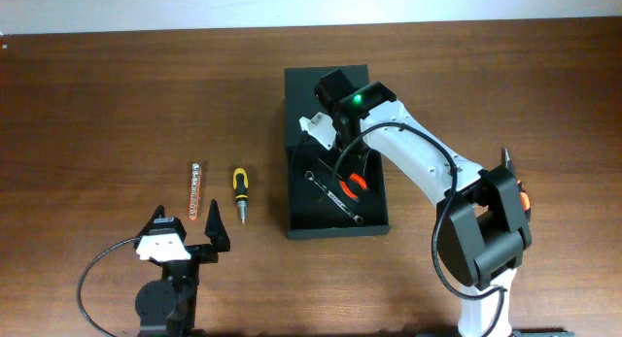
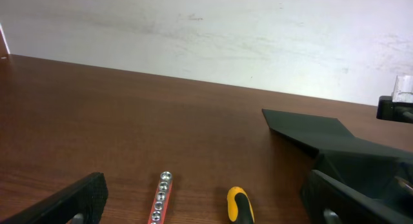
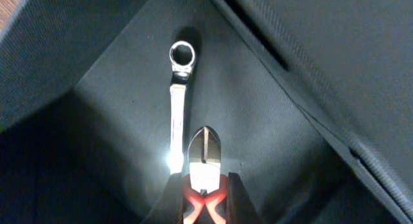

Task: Pack container
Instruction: 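Lower the red pliers into the box beside the wrench and release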

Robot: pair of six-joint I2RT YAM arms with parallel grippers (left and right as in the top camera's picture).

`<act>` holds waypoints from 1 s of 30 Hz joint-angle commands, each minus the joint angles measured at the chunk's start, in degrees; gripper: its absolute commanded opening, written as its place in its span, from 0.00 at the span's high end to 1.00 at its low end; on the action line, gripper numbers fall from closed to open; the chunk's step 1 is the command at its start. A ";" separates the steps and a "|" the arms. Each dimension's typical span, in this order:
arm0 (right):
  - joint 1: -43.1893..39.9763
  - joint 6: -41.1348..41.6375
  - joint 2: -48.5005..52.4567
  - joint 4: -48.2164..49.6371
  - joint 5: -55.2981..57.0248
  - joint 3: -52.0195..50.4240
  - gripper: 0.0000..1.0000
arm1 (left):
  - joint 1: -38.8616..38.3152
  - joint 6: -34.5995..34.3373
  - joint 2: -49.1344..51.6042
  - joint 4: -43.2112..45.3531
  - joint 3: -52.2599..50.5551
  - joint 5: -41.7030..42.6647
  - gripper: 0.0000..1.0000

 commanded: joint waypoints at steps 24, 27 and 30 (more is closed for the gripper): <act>0.17 -0.35 5.55 0.24 -2.21 -0.94 0.68 | -0.22 0.92 -0.09 -0.26 -0.13 0.42 0.01; 0.15 -0.35 5.55 0.26 -2.21 -0.94 0.49 | -0.22 0.92 -0.09 -0.26 -0.13 0.42 0.01; 0.15 -0.35 5.55 0.26 -2.21 -0.92 0.39 | -0.22 0.92 -0.09 -0.26 -0.13 0.42 0.01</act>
